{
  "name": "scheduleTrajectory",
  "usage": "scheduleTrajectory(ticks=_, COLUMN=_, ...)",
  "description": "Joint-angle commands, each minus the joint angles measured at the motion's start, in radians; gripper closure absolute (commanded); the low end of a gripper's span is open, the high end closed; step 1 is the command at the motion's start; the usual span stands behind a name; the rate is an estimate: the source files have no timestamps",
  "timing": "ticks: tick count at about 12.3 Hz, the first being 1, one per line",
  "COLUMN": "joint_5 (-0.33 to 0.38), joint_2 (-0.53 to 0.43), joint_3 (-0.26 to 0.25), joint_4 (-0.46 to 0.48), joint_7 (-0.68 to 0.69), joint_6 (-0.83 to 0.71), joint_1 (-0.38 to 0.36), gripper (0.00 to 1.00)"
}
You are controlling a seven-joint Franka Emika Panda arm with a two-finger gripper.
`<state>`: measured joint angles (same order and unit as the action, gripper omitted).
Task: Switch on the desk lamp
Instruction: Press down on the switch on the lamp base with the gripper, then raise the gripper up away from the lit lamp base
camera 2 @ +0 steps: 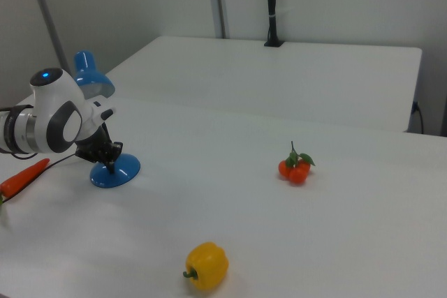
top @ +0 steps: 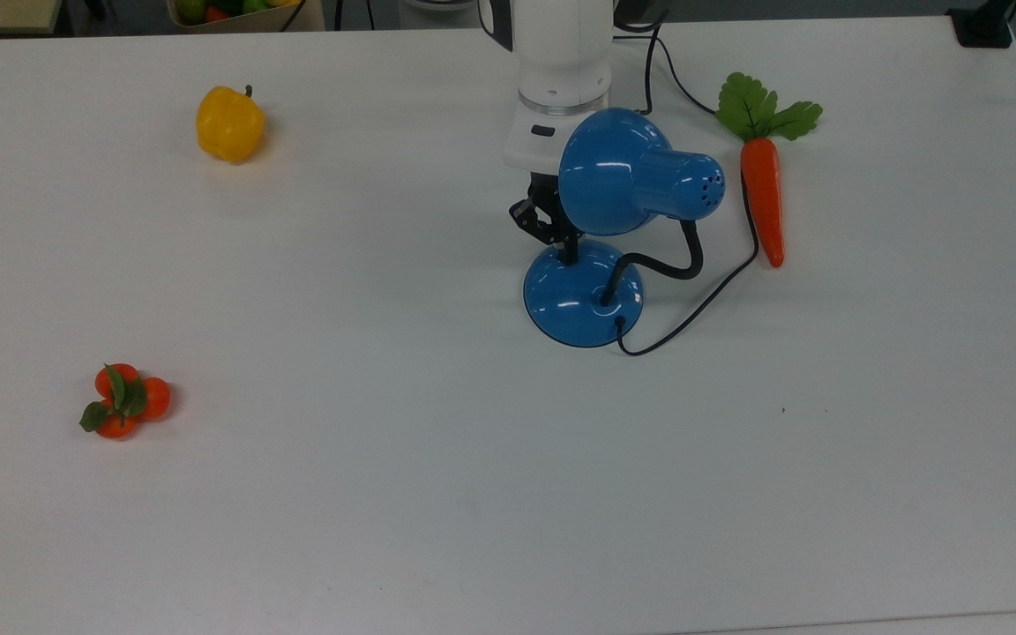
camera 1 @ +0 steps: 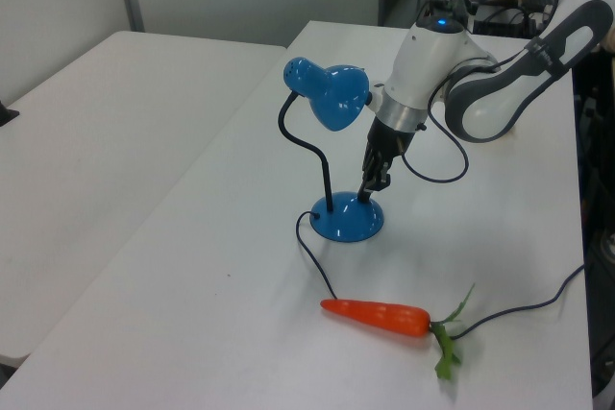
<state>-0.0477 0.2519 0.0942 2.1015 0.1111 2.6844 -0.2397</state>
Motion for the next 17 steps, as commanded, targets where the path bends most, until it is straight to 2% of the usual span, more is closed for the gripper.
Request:
scheduleTrajectory(ticks=1, joint_5=0.014, joint_2=0.026, joint_3=0.002, joint_4=-0.014, joint_7=0.027, joint_6=0.023, joint_1=-0.003, gripper=1.0)
scheduleTrajectory(ticks=6, joint_5=0.005, joint_2=0.047, joint_3=0.004, joint_4=-0.015, joint_7=0.027, joint_6=0.063, joint_1=-0.003, gripper=1.0)
scheduleTrajectory(ticks=9, joint_5=0.005, joint_2=0.027, joint_3=0.01, joint_4=-0.012, joint_7=0.021, joint_6=0.048, joint_1=-0.001, gripper=1.0)
scheduleTrajectory(ticks=14, joint_5=0.009, joint_2=-0.052, joint_3=0.007, joint_4=-0.029, joint_7=-0.048, joint_6=-0.196, joint_1=0.043, gripper=1.0)
scheduleTrajectory(ticks=17, joint_5=0.002, joint_2=-0.108, joint_3=-0.002, joint_4=-0.073, joint_7=-0.215, joint_6=-0.473, joint_1=0.059, gripper=1.0)
